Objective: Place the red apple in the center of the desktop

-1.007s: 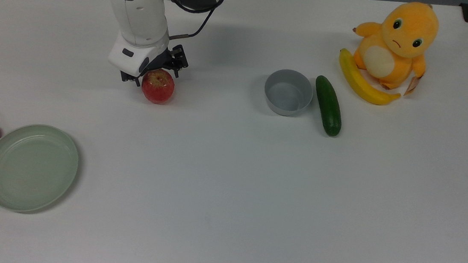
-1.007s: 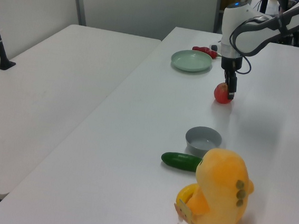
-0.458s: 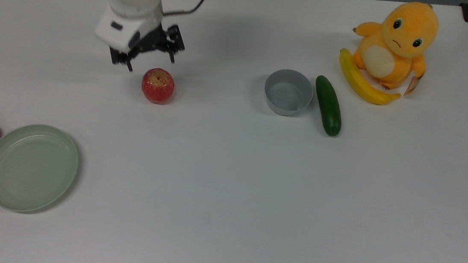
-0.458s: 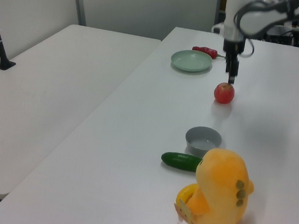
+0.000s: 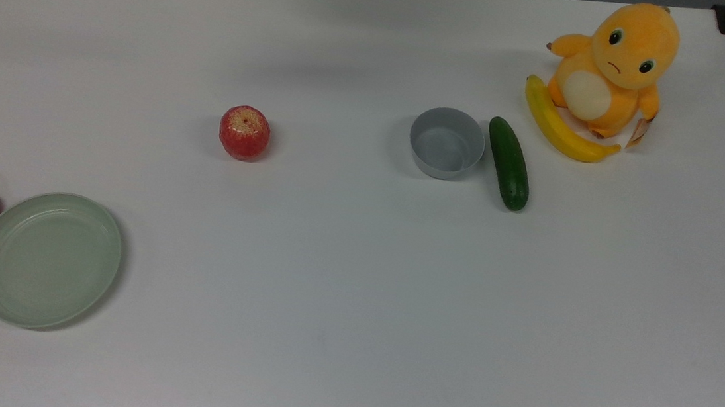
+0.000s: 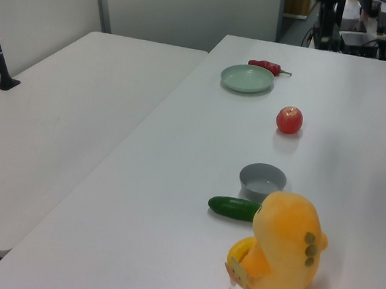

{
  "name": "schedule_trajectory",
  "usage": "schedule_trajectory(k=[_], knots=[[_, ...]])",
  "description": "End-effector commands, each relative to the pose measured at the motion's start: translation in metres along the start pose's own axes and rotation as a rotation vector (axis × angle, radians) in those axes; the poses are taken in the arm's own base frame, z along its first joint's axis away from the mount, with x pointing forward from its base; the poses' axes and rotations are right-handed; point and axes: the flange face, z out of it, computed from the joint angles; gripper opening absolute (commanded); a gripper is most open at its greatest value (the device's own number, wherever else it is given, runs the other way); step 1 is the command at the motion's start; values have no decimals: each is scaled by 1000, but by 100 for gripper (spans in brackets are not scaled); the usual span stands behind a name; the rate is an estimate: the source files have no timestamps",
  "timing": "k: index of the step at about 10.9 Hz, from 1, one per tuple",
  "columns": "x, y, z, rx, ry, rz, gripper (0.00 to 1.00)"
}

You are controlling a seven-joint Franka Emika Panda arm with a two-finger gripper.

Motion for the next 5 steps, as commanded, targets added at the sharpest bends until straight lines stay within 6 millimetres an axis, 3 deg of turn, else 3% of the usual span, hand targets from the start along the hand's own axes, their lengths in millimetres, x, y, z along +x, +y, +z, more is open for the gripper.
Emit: schedule_trajectory(k=[1,2,5], knots=[[-5,-59,-28,18,-12,186,100],[-4,-77,-35,13,7,233,100],[6,-98,-30,42,47,230,100]])
